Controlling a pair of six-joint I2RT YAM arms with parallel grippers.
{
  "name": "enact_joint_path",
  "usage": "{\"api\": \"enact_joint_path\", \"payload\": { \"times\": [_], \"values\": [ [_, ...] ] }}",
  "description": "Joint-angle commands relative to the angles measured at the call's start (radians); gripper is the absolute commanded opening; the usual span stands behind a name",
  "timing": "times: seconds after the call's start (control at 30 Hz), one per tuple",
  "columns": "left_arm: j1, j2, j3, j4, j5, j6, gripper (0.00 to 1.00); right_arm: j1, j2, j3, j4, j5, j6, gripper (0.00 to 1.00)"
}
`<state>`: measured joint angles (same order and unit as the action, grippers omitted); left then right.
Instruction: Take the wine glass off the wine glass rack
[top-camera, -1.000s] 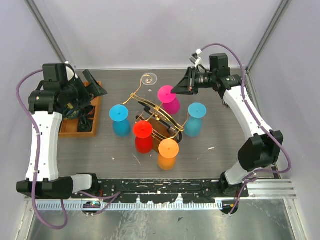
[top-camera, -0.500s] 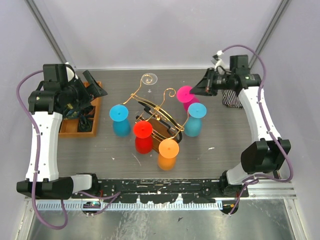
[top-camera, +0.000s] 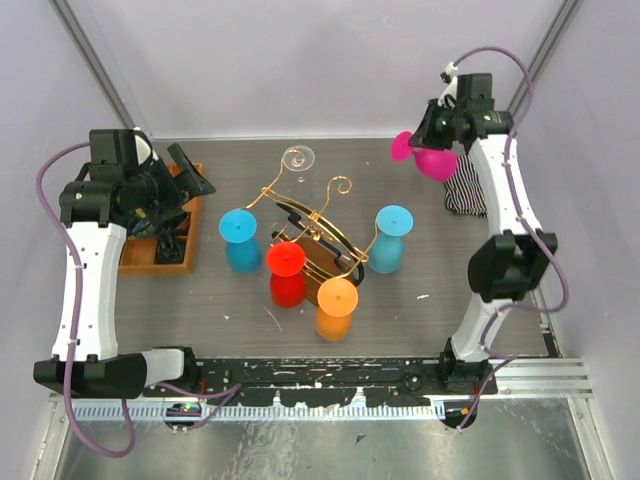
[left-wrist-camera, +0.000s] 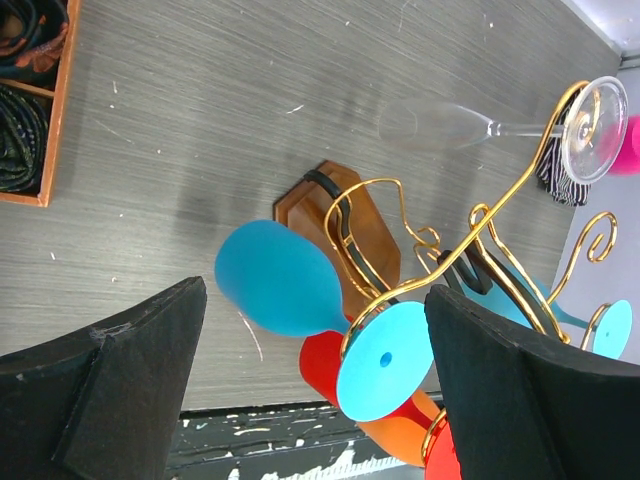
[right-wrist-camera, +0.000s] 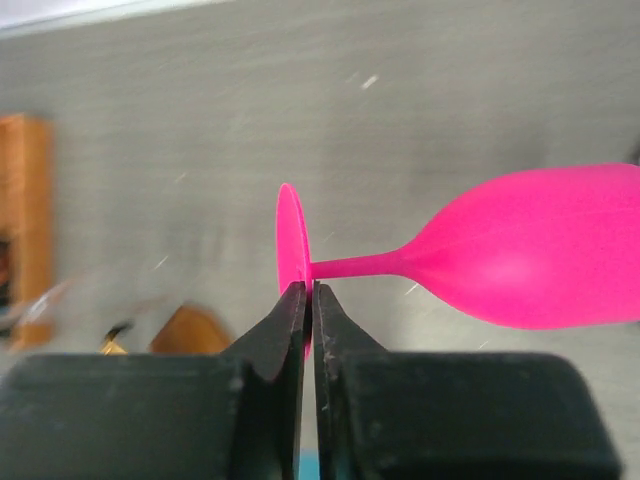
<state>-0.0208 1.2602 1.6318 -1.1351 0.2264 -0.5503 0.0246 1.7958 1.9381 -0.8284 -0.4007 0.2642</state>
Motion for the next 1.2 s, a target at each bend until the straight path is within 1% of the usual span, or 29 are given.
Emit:
{"api": "enact_joint_path", "payload": {
  "times": [0.0, 0.03, 0.07, 0.1, 0.13, 0.23, 0.3, 0.53, 0.7, 0.93, 1.17],
  "values": [
    [-0.001, 0.002, 0.004, 0.018, -0.009, 0.026, 0.98, 0.058, 0.191, 0.248, 0.03, 0.468, -0.195, 0.16],
    [-0.001, 0.018, 0.009, 0.016, -0.013, 0.028, 0.98, 0.091, 0.243, 0.302, 0.025, 0.573, -0.254, 0.21],
    [0.0, 0.034, 0.012, 0.017, -0.015, 0.029, 0.98, 0.113, 0.281, 0.329, 0.041, 0.685, -0.313, 0.22],
    [-0.001, 0.038, 0.013, 0.024, -0.015, 0.027, 0.98, 0.127, 0.31, 0.329, 0.068, 0.757, -0.348, 0.1],
    [-0.001, 0.042, 0.011, 0.028, -0.012, 0.024, 0.98, 0.135, 0.335, 0.318, 0.104, 0.806, -0.368, 0.02],
    [-0.002, 0.051, 0.006, 0.029, -0.003, 0.018, 0.98, 0.169, 0.407, 0.269, 0.231, 1.01, -0.489, 0.01],
    [-0.001, 0.049, -0.005, 0.037, 0.0, 0.015, 0.98, 0.17, 0.458, 0.269, 0.294, 1.079, -0.537, 0.0],
    [-0.001, 0.052, -0.045, 0.065, 0.014, 0.009, 0.98, 0.157, 0.592, 0.31, 0.487, 1.193, -0.702, 0.01],
    [-0.001, 0.072, -0.076, 0.095, 0.047, 0.001, 0.98, 0.152, 0.636, 0.263, 0.646, 1.233, -0.842, 0.01],
    [-0.001, 0.091, -0.08, 0.113, 0.065, 0.002, 0.98, 0.141, 0.716, 0.24, 0.713, 1.256, -0.895, 0.01],
    [-0.001, 0.112, -0.056, 0.111, 0.065, 0.015, 0.98, 0.139, 0.765, 0.247, 0.725, 1.228, -0.893, 0.01]
  ]
}}
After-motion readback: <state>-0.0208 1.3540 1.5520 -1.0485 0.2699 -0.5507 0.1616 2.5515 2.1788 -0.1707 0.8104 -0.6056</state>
